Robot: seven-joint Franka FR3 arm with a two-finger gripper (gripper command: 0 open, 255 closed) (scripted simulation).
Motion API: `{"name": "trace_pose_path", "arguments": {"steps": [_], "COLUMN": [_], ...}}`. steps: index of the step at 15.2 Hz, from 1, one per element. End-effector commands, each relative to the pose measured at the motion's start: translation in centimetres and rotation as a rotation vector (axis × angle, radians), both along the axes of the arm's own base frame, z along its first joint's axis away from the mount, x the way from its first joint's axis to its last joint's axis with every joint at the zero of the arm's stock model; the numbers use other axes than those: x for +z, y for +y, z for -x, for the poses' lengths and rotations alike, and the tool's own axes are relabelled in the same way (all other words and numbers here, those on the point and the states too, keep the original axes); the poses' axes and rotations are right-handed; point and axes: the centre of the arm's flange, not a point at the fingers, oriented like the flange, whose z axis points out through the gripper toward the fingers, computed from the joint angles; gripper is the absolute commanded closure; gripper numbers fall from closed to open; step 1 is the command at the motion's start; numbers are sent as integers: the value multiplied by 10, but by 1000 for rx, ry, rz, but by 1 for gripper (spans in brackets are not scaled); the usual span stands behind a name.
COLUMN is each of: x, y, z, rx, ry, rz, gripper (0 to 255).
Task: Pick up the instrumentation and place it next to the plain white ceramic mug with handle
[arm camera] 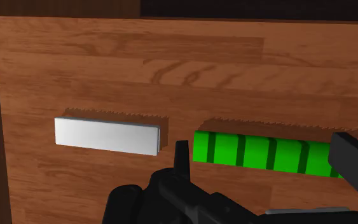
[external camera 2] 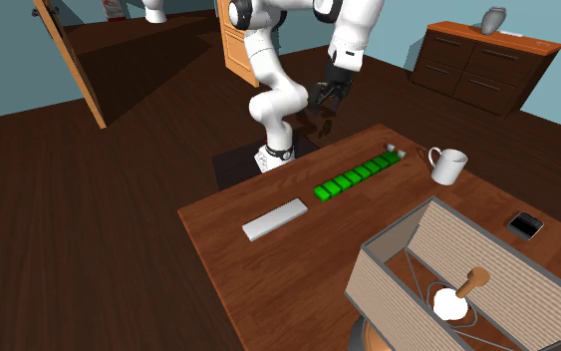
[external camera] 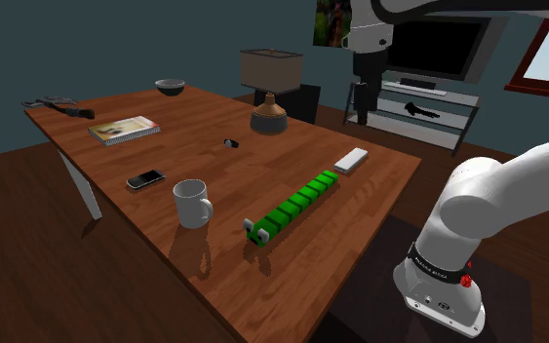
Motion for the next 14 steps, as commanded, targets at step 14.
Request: {"name": "trace_pose_path", "arguments": {"steps": [14], "x": [-99], "y": [-143], "z": [10], "rx": [626], "ry": [-26], "rz": [-105], "gripper": [0]}}
